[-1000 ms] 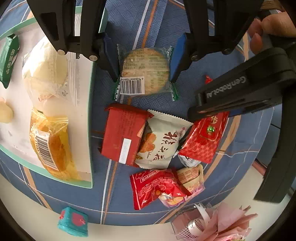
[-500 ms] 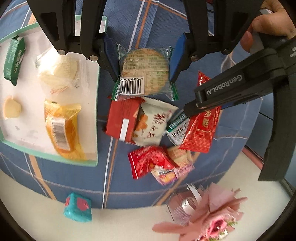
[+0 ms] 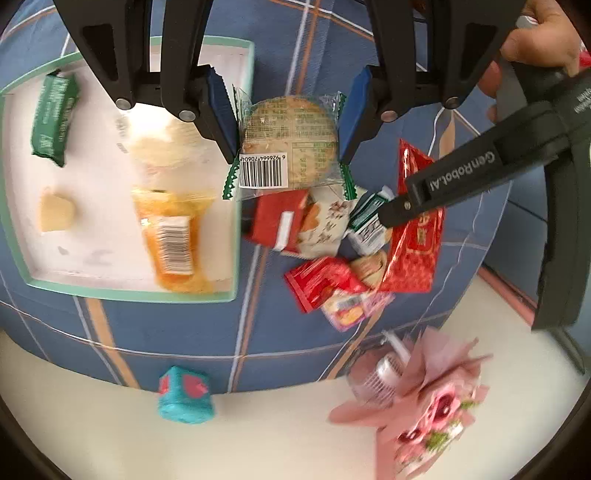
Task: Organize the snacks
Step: 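Carry red gift packet with left tool while right tool carries biscuit packet over tray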
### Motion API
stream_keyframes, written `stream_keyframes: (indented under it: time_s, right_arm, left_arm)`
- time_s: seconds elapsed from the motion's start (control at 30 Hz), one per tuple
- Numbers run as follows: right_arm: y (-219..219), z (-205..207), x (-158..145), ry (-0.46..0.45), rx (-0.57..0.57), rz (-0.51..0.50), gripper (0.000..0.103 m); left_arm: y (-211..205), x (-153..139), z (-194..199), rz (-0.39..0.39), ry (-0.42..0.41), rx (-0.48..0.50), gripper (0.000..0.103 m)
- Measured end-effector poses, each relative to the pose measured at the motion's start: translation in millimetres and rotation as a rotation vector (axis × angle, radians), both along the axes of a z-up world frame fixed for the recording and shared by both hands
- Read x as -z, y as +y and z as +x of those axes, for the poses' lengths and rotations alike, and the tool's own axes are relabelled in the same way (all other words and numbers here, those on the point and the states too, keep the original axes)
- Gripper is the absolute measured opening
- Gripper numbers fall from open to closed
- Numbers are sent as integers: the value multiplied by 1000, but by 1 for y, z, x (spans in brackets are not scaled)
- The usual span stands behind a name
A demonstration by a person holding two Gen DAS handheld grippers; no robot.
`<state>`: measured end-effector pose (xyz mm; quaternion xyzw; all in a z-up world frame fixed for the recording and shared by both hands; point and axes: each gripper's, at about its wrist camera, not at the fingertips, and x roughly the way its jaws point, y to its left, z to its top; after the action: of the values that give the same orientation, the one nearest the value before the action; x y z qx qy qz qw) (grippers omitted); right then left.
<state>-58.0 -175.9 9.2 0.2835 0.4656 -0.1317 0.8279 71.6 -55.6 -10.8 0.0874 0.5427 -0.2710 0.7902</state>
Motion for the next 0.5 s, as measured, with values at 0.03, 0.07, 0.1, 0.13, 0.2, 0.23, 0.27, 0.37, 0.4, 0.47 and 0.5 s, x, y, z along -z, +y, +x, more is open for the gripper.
stream_keyframes:
  time_s: [0.03,0.07,0.1,0.13,0.2,0.23,0.27,0.37,0.4,0.47,0.5]
  right_arm:
    - [-6,-5,-2,-7,16,1,56]
    - [-13,-11,-4,-14,33,2,56]
    - [-17,-14,-4,-17,46,2,56]
    - [-24,-19,-5,-21,63,2,56]
    - [-39,-31,-7,-26,102,2,56]
    - [-47,-36,-8,-26,124,2,56]
    - [-58,-45,-8,-24,157,1,56]
    - [-82,-62,-5,-18,232,-1,56]
    - [-90,-69,-5,-17,256,-1,56]
    - [-108,-86,-4,-10,317,-8,56]
    - [-113,-91,-3,-7,334,-12,56]
  left_arm:
    - [-5,-1,-3,-5,0,3,51]
    - [-10,0,-3,-8,0,5,51]
    - [-14,-2,-6,-10,-1,10,51]
    - [-20,-4,-10,-12,-4,20,51]
    - [-30,-8,-17,-15,-9,41,51]
    - [-36,-9,-22,-17,-12,56,51]
    - [-44,-10,-26,-18,-14,69,51]
    - [-67,-15,-43,-19,-27,123,51]
    - [-73,-17,-48,-16,-30,146,51]
    - [-91,-20,-62,-10,-43,195,51]
    - [-98,-22,-67,-8,-48,214,51]
